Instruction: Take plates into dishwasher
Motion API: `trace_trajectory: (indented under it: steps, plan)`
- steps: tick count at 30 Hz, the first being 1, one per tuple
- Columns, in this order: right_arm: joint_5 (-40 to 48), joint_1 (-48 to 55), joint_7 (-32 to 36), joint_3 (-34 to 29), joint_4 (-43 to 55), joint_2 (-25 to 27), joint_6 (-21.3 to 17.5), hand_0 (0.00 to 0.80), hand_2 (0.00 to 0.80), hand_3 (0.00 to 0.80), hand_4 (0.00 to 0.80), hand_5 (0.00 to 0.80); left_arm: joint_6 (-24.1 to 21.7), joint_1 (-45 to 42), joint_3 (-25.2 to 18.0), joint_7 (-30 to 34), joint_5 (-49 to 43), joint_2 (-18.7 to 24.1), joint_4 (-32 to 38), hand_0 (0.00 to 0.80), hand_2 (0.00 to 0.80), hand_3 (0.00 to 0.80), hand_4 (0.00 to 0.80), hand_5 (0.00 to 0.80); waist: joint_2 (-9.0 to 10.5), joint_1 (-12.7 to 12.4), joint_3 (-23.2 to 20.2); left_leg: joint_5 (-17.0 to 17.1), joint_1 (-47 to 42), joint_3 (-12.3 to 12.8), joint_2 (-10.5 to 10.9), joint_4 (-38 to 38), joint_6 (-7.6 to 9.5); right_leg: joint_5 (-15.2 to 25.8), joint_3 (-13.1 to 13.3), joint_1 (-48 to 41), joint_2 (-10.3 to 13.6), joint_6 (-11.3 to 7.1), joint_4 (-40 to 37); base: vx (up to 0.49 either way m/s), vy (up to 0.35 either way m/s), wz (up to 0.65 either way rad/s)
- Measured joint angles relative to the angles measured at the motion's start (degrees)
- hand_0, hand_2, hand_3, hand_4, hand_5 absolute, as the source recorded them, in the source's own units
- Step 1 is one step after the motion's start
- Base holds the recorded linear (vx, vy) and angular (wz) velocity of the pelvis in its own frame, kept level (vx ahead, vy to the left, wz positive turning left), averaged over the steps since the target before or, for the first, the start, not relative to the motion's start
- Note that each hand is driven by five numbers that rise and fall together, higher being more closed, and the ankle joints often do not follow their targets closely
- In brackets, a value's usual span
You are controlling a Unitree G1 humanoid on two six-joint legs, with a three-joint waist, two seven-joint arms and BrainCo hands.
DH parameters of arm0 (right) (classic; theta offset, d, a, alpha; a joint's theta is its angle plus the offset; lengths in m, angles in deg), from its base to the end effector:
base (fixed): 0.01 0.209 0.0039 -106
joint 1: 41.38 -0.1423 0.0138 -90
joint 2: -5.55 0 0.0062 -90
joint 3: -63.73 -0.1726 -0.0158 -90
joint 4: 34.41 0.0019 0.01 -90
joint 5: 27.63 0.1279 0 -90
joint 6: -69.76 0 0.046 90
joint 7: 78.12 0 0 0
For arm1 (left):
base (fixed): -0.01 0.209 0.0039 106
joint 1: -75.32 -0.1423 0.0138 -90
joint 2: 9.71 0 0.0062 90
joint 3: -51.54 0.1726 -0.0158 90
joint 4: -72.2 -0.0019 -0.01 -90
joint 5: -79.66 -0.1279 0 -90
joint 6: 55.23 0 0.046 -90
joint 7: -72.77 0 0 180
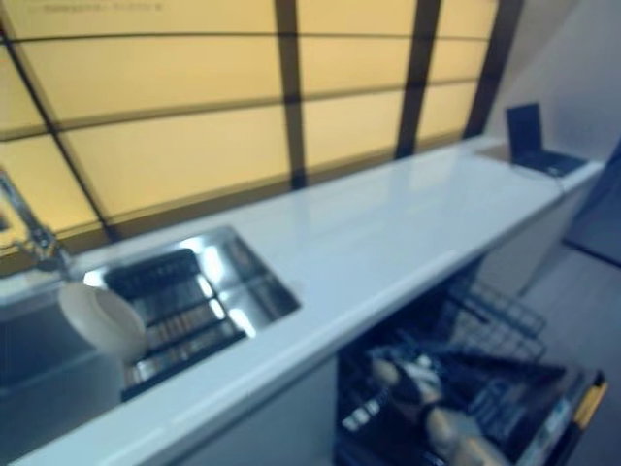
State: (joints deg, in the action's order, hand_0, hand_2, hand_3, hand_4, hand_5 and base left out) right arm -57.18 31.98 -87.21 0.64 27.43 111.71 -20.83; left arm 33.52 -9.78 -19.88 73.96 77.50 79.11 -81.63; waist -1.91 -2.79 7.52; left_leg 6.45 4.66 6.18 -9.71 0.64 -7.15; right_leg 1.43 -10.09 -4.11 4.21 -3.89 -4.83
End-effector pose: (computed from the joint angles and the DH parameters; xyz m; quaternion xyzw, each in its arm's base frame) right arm 0.2269 -0.2091 0.0287 -0.5727 0.0599 0.1142 0.8095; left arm 0.1138 0.2051 -0.0836 0.2115 0.4902 -0.0908 0.8406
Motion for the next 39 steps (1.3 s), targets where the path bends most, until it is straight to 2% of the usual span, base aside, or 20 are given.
trace_trajectory:
  steps: [5, 15, 27, 39]
  plan:
    - [-0.34, -0.85, 0.01, 0.7, -3.21, -0.02, 1.0, 0.8, 0.8, 0.8, 0.8, 0.8, 0.05, 0.48, 0.48, 0.43, -1.07, 0.25, 0.04, 0.0, 0.0, 0.0, 0.0, 0.0, 0.18, -1.16, 0.1, 0.06, 0.46, -0.11, 0.0, 0.03, 0.01, -0.03, -0.02, 0.36, -0.05, 0.01, 0.0, -0.002, -0.003, 0.02]
    - [-0.35, -1.94, -0.05, 0.76, -4.85, -1.74, 2.28, 0.8, 0.8, 0.8, 0.8, 0.8, 0.06, 1.33, 0.57, 0.47, -1.54, 1.49, 0.07, 0.0, 0.0, 0.0, 0.0, 0.0, 1.86, -1.18, 1.13, 0.06, 0.83, -0.21, 0.02, 0.04, 0.01, -0.05, -0.1, 0.65, -0.04, 0.01, -0.02, 0.0, 0.0, 0.0]
    - [-0.78, -4.98, -0.2, 0.79, -7.48, -4.31, 3.74, 0.8, 0.8, 0.8, 0.8, 0.8, 0.05, 2.66, 1.24, 0.47, -1.52, 1.89, 0.18, 0.0, 0.0, 0.0, 0.0, 0.0, 1.94, -1.21, 1.19, 0.12, 1.1, -0.11, 0.09, 0.69, 0.04, -0.05, -0.07, 1.29, -0.04, 0.0, -0.01, 0.0, 0.0, 0.0]
    - [-0.78, -6.76, 0.11, 1.32, -9.31, -4.74, 4.35, 0.8, 0.8, 0.8, 0.8, 0.8, 0.05, 3.28, 2.67, 0.47, -1.53, 1.9, 0.18, 0.0, 0.0, 0.0, 0.0, 0.0, 1.99, -1.29, 1.23, 0.12, 1.1, -0.16, 0.11, 0.85, 0.04, -0.06, -0.19, 1.3, -0.05, -0.01, -0.02, 0.0, 0.0, 0.0]
